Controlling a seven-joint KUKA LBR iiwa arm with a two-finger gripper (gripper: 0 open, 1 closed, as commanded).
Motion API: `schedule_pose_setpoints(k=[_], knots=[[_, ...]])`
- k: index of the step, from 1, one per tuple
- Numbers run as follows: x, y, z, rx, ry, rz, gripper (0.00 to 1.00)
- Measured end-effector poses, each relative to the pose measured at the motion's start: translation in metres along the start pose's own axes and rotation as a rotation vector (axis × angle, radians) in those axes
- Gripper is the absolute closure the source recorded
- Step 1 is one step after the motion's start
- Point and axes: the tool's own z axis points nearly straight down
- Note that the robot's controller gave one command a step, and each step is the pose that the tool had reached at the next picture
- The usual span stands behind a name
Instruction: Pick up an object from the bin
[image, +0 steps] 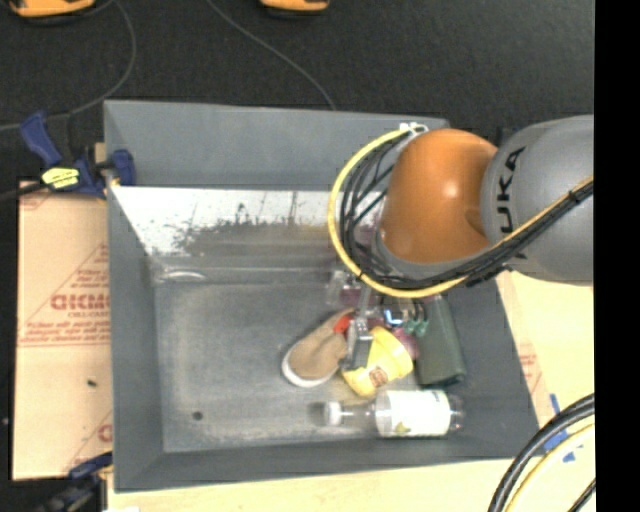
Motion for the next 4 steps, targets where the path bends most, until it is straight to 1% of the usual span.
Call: schedule_pose_setpoints(k=[1, 2, 3, 4], knots=[[-0.001, 0.000, -0.004, -0.001, -0.006, 0.001, 0.00], [0.013, -0.026, 0.066, 0.001, -0.007, -0.135, 0.00], [0.004, -0.034, 0.118, 0.000, -0.021, -0.336, 1.00], [0.004, -0.034, 0.118, -0.001, -0.021, -0.335, 1.00]])
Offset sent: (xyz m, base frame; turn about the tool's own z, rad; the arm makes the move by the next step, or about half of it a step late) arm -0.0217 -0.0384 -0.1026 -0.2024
